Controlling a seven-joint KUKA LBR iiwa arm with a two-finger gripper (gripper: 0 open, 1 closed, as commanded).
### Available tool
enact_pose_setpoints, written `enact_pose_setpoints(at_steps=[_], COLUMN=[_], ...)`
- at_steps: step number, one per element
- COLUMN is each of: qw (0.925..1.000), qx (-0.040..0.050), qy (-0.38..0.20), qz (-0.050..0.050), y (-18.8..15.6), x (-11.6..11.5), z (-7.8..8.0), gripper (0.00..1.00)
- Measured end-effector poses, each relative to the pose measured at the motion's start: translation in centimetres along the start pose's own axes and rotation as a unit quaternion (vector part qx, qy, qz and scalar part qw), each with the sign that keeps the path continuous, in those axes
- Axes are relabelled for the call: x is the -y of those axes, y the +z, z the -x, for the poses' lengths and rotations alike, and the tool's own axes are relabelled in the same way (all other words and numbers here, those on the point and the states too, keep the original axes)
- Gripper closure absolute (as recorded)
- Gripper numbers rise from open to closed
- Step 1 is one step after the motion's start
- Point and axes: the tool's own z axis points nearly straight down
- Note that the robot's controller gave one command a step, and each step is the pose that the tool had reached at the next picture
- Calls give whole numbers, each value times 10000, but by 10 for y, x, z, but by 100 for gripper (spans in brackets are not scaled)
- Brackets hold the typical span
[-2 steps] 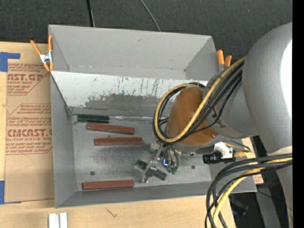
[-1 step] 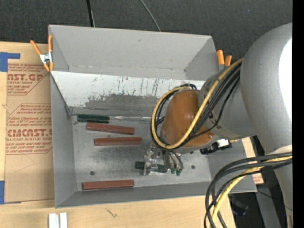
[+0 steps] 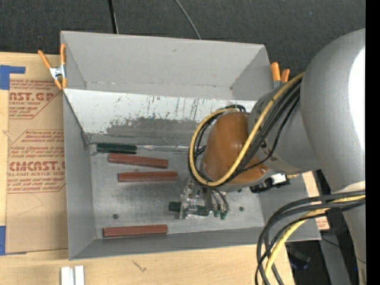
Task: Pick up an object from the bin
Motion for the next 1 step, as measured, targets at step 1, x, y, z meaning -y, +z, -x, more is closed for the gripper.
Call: enact_pose_setpoints(at_steps=[1], qw=[10000], qx=[-26], qy=[1], qz=[-1], y=[-3], x=[0], z=[-1], gripper=[100])
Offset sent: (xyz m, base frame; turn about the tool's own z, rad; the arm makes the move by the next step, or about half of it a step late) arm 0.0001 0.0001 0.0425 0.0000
